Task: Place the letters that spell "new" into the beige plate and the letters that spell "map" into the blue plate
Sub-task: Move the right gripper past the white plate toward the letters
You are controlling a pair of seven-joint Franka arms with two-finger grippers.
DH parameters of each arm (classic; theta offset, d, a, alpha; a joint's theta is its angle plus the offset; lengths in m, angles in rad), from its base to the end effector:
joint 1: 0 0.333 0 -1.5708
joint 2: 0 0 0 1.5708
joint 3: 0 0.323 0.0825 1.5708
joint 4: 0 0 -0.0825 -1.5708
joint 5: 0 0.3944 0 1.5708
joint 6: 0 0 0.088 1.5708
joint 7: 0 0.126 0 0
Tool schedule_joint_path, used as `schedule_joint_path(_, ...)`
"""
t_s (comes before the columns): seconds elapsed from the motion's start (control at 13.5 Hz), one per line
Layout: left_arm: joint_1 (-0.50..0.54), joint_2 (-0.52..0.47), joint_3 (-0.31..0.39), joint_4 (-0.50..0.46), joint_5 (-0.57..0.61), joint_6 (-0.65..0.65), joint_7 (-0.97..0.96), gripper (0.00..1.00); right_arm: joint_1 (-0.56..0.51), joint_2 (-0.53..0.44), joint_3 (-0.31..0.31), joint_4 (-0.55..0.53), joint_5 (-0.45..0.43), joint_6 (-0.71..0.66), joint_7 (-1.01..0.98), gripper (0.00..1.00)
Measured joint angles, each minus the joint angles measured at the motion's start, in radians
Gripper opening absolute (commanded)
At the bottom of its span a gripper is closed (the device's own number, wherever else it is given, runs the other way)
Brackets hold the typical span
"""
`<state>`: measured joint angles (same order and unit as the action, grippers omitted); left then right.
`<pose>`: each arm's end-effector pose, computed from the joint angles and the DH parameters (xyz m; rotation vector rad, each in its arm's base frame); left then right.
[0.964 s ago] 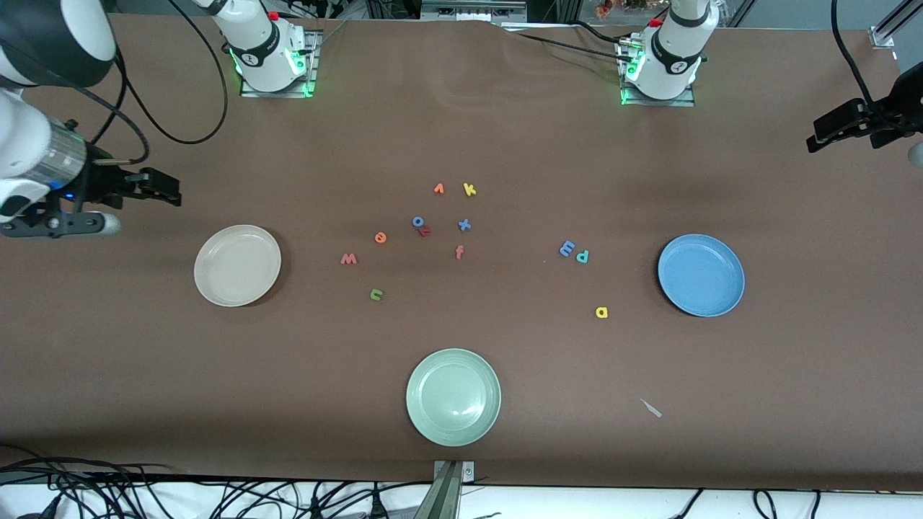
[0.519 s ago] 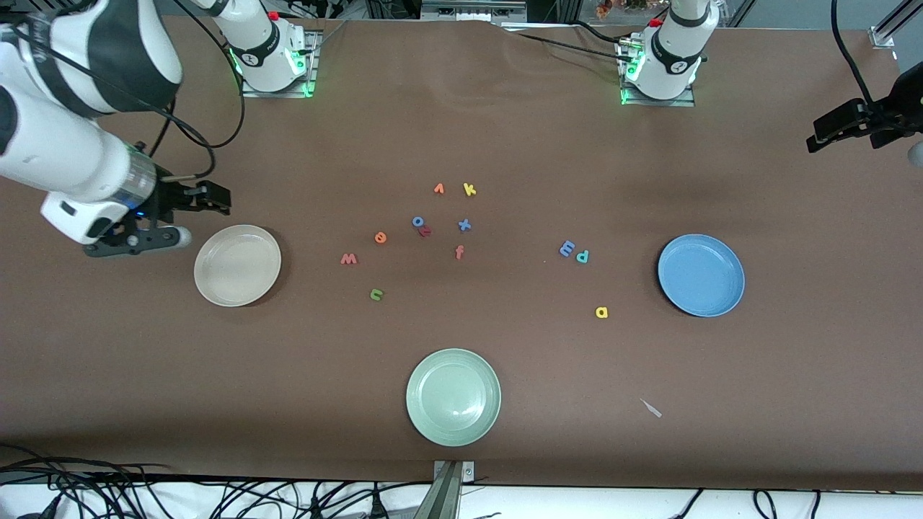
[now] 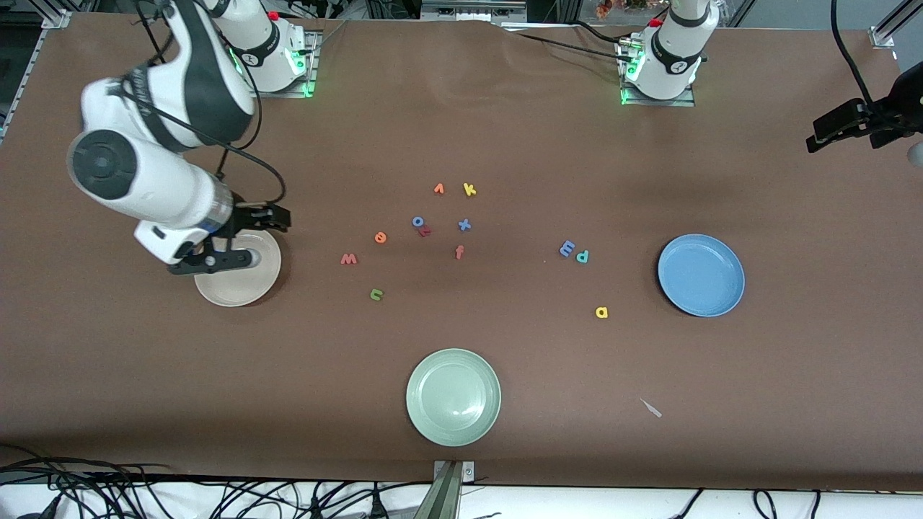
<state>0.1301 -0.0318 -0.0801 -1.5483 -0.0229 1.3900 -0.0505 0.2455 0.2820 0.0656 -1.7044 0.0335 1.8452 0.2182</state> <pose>0.5325 0.0227 0.6261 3.1114 0.1526 -0.1975 0.6021 0.1940 0.3999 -3.1190 -0.1252 0.2327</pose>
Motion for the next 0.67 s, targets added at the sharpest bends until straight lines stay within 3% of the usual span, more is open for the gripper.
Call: schedule_joint_path(0.67, -0.003, 0.017, -0.004, 0.0, 0.0, 0.0, 0.001, 1.0, 0.15, 0.004, 0.0, -0.263, 0.0, 0.359, 0.339, 1.0)
